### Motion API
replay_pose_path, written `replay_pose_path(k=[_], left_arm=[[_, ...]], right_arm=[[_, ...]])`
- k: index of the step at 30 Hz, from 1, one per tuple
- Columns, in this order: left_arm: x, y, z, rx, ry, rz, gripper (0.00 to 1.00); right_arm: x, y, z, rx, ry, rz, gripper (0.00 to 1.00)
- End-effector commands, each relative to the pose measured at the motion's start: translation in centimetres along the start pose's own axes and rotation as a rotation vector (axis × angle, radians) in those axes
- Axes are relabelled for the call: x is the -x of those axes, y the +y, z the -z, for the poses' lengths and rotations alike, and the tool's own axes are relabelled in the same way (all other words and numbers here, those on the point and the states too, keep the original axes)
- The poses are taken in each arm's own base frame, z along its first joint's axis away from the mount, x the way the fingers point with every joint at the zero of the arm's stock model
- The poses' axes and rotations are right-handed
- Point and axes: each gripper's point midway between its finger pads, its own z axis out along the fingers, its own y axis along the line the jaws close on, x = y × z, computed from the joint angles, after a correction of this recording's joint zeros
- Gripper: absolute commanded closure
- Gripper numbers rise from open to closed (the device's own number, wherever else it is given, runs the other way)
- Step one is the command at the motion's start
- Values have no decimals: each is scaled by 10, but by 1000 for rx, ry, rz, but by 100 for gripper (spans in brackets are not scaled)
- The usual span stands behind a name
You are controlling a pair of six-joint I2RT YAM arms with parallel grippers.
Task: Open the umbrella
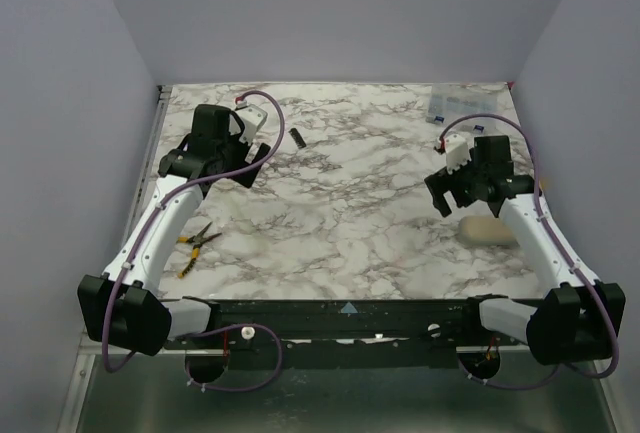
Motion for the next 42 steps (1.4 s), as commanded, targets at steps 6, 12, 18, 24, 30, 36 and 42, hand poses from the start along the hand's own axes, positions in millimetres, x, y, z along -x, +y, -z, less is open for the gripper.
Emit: replay_pose_path(k=[6,12,18,24,30,36,42], left_arm=[[0,-11,16,-51,-2,75,1],[-8,-15,16,-71,11,87,1],[-4,-15,13,-93,12,110,1],[-2,-9,15,-81,13,126,1],[-9,-2,20,-62,26,145,2],[-11,2,25,-73,39,194,1],[-3,-1,27,-140,41,268,1]], right_arm=[[-97,4,44,23,409,-15,0],[-164,-50,79,107,622,-154,1],[-215,-119,74,64,732,-109,3],[-214,-144,33,65,705,-104,4],[-190,-94,-3,207,668,52,6],[-127,-5,-43,365,592,35,9],[-43,105,-55,598,461,102,9]])
